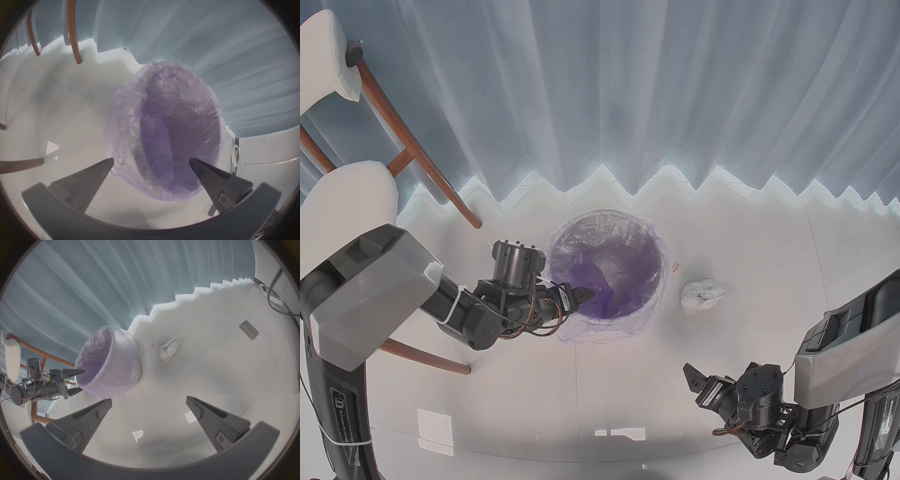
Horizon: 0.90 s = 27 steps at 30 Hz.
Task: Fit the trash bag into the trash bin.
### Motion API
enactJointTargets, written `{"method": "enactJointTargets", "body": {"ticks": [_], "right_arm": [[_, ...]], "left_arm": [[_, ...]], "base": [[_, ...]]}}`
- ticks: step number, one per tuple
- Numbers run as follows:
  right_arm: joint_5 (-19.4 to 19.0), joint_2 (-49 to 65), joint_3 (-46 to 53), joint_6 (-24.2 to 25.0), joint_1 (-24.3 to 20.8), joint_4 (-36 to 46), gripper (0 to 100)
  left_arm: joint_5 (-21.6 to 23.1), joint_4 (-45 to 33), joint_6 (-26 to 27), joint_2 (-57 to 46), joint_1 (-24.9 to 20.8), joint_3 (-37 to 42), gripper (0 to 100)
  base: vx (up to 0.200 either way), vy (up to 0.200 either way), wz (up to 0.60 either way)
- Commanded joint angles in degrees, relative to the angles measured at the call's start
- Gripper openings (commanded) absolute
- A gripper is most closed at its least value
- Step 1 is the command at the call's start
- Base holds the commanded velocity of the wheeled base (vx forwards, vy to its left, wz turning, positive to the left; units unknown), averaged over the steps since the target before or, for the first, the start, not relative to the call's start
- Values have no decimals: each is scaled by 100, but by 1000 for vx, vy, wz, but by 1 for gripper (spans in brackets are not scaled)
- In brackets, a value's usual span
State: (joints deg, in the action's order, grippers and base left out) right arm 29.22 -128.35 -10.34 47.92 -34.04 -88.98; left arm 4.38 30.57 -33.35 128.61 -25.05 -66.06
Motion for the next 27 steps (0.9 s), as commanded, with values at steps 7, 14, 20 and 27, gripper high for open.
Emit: {"method": "enactJointTargets", "body": {"ticks": [7,14,20,27], "right_arm": [[5,-155,-39,-11,-59,-93,100],[5,-190,-47,-2,-77,-93,100],[5,-190,-30,7,-77,-93,100],[5,-207,-3,15,-112,-93,100]], "left_arm": [[-33,-16,4,498,-70,-390,0],[-350,-16,198,454,0,-452,0],[-288,-52,1217,446,299,-698,0],[222,-394,2500,446,510,-1541,0]], "base": [[0,0,0],[0,0,0],[0,0,0],[0,0,0]]}}
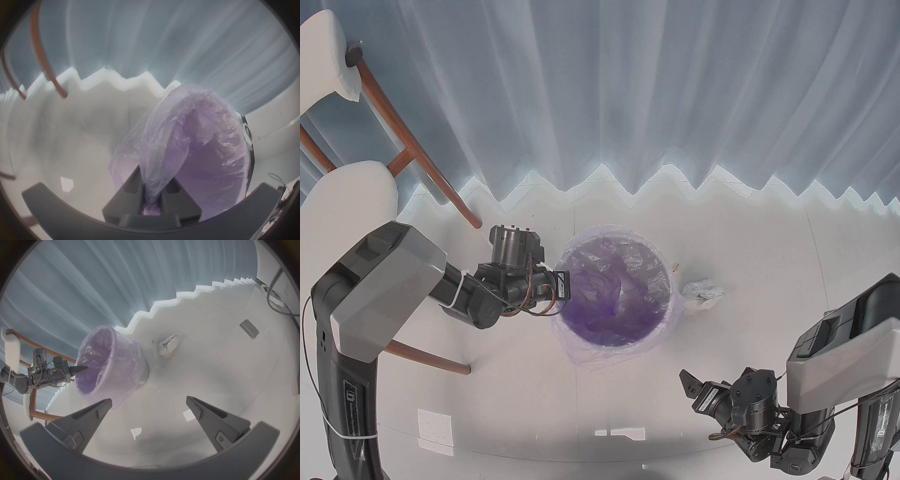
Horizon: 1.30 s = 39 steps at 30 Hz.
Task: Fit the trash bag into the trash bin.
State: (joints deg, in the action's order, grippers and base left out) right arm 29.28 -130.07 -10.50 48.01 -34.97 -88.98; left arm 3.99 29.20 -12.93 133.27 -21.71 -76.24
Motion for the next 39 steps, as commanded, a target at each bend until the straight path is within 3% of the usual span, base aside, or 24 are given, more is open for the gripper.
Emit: {"method": "enactJointTargets", "body": {"ticks": [1,6,15,22,23,30,34,39], "right_arm": [[-1,-62,13,7,-27,-93,100],[7,-132,13,7,-97,-93,100],[25,-150,13,25,-185,-93,100],[86,-203,13,42,-203,-93,100],[86,-211,13,42,-203,-102,100],[86,-264,13,60,-203,-93,100],[86,-264,-5,209,-194,-102,100],[7,-229,-119,306,-80,-102,100]], "left_arm": [[304,-397,599,-29,202,-611,0],[647,-828,1197,-20,299,-1112,0],[1043,-925,2498,182,607,-1455,0],[1403,-1179,2700,349,765,-1877,0],[1403,-1215,2700,349,765,-1877,100],[1491,-1346,2673,340,800,-2026,100],[1930,-1346,2673,121,809,-1991,100],[2115,-1346,2673,-460,809,-1675,100]], "base": [[0,0,0],[0,0,0],[0,0,0],[0,0,0],[0,0,0],[0,0,0],[0,0,0],[0,0,0]]}}
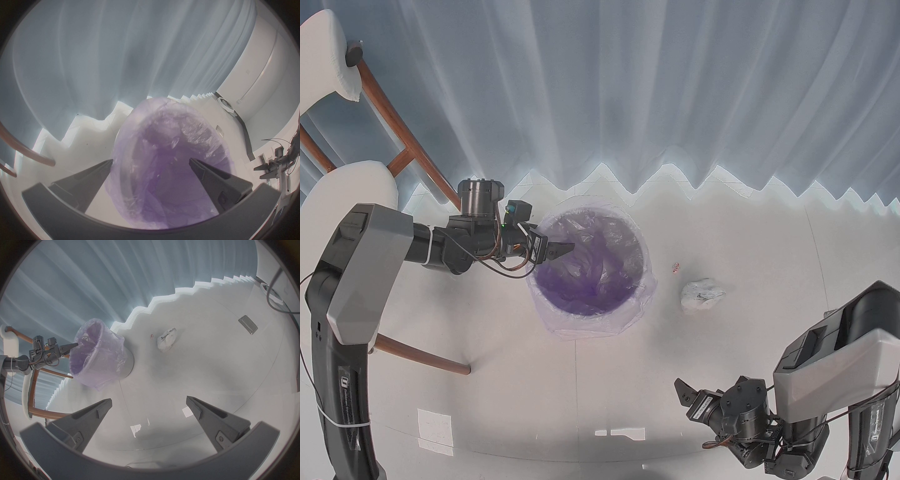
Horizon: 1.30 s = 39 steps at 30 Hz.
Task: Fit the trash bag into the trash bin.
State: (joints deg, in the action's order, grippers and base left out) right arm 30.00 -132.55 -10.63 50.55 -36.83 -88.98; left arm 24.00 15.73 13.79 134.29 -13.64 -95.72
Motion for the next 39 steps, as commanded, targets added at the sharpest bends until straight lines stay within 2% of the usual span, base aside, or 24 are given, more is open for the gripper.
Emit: {"method": "enactJointTargets", "body": {"ticks": [1,6,7,8,9,10,12,13,14,16,17,18,20,21,22,25,28,33,39], "right_arm": [[-188,54,-203,42,220,-102,100],[-1093,212,-572,-274,853,-93,100],[-1497,185,-651,-468,1064,-93,100],[-1497,185,-651,-468,1064,-93,100],[-2025,106,-783,-749,1319,-93,100],[-2271,27,-879,-881,1459,-93,100],[-2666,-166,-1117,-1162,1661,-102,100],[-2666,-166,-1117,-1162,1661,-102,100],[-3018,-368,-1407,-1549,1855,-102,100],[-3325,-518,-1644,-1883,1995,-102,100],[-3325,-518,-1644,-1883,1995,-102,100],[-3791,-711,-1969,-2340,2136,-102,100],[-4028,-799,-2198,-2603,2180,-93,100],[-4028,-799,-2198,-2603,2180,-93,100],[-4248,-948,-2532,-2849,2206,-76,100],[-4283,-1212,-3068,-3060,2215,-32,100],[-4239,-1361,-3402,-3271,2215,197,100],[-4160,-1520,-3964,-3298,2329,452,100],[-4187,-1731,-4500,-3289,2444,460,100]], "left_arm": [[175,-8,-8,-764,2,440,100],[333,-26,-210,-1792,55,1653,100],[307,-17,-315,-2197,72,2216,100],[307,-17,-315,-2197,72,2216,100],[280,-8,-491,-2750,134,3051,100],[280,-8,-553,-2961,178,3358,100],[280,1,-702,-3418,274,3965,100],[280,1,-702,-3418,274,3965,100],[280,1,-948,-3911,389,4492,100],[263,1,-1203,-4280,441,4791,100],[254,18,-1467,-4526,503,4975,100],[245,62,-1686,-4675,556,5098,100],[166,159,-2082,-4851,626,5292,100],[43,264,-2389,-4939,661,5441,100],[-98,405,-2653,-4983,679,5599,100],[-458,1029,-3268,-5036,740,6136,100],[-599,1794,-3576,-5123,740,6768,100],[-818,2514,-3602,-5150,749,7454,100],[-1020,2611,-3611,-5123,705,7621,100]], "base": [[0,0,0],[0,0,0],[0,0,0],[0,0,0],[0,0,0],[0,0,0],[0,0,0],[0,0,0],[0,0,0],[0,0,0],[0,0,0],[0,0,0],[0,0,0],[0,0,0],[0,0,0],[0,0,0],[0,0,0],[0,0,0],[0,0,0]]}}
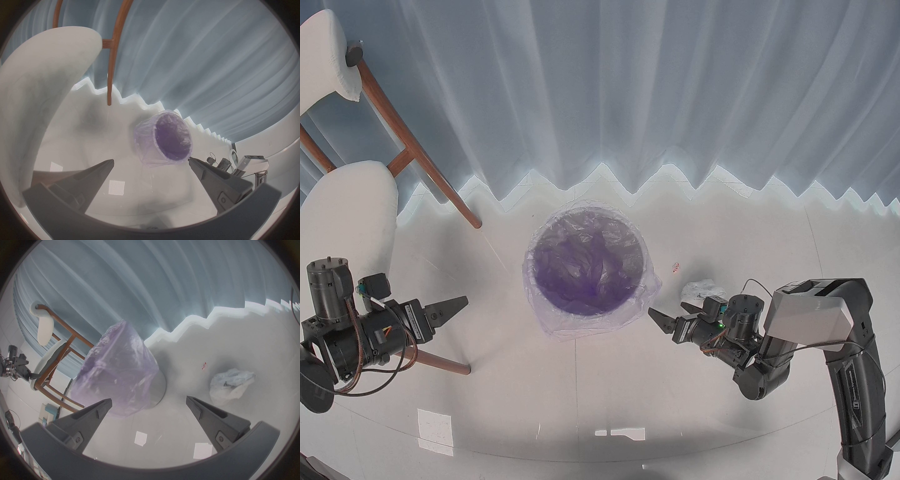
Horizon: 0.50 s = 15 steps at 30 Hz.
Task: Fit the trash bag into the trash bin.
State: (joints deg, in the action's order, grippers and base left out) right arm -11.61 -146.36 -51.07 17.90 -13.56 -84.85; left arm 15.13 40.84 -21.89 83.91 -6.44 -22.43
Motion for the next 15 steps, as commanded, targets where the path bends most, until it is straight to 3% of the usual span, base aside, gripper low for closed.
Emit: {"method": "enactJointTargets", "body": {"ticks": [1,15], "right_arm": [[-26,-349,-457,-23,116,47,100],[-131,-692,-1608,12,134,574,100]], "left_arm": [[-133,100,-43,-85,-16,292,100],[-142,100,-43,-41,143,433,100]], "base": [[0,0,0],[0,0,0]]}}
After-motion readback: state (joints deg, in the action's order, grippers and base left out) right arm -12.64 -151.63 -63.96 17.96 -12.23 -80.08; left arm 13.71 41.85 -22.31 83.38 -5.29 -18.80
